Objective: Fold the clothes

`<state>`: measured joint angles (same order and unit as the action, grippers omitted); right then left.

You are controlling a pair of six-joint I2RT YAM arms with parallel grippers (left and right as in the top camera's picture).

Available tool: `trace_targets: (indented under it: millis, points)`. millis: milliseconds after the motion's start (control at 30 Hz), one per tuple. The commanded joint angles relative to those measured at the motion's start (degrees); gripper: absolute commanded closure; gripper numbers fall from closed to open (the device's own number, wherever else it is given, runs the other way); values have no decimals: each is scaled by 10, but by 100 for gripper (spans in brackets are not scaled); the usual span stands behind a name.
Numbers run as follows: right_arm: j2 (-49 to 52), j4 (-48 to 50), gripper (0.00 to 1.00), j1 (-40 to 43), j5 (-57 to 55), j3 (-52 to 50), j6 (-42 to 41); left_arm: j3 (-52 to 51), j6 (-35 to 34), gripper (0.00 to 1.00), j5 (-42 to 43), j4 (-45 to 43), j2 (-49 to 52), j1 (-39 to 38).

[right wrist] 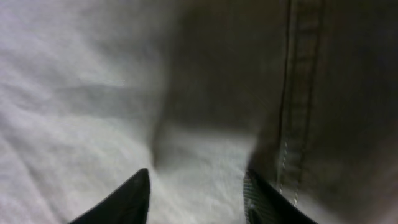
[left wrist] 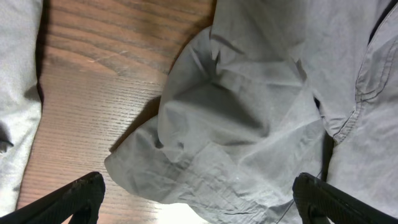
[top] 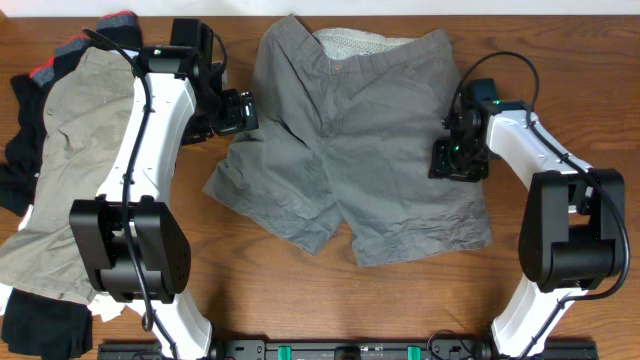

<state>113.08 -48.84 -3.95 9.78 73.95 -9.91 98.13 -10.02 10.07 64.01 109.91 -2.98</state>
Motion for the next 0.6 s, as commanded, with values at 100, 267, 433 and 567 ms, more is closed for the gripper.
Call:
trace_targets:
  millis: [100, 267, 433, 567]
  points:
    - [2, 42, 67, 3, -56, -62, -56, -3, 12, 2, -7, 0, 5, 4]
    - [2, 72, 69, 35, -57, -106, -73, -3, 14, 2, -7, 1, 5, 8]
    - [2, 95, 71, 89, -57, -114, -72, -3, 17, 2, -7, 14, 5, 19]
    - [2, 130, 71, 134, -43, -114, -56, -3, 29, 2, -7, 32, 6, 28]
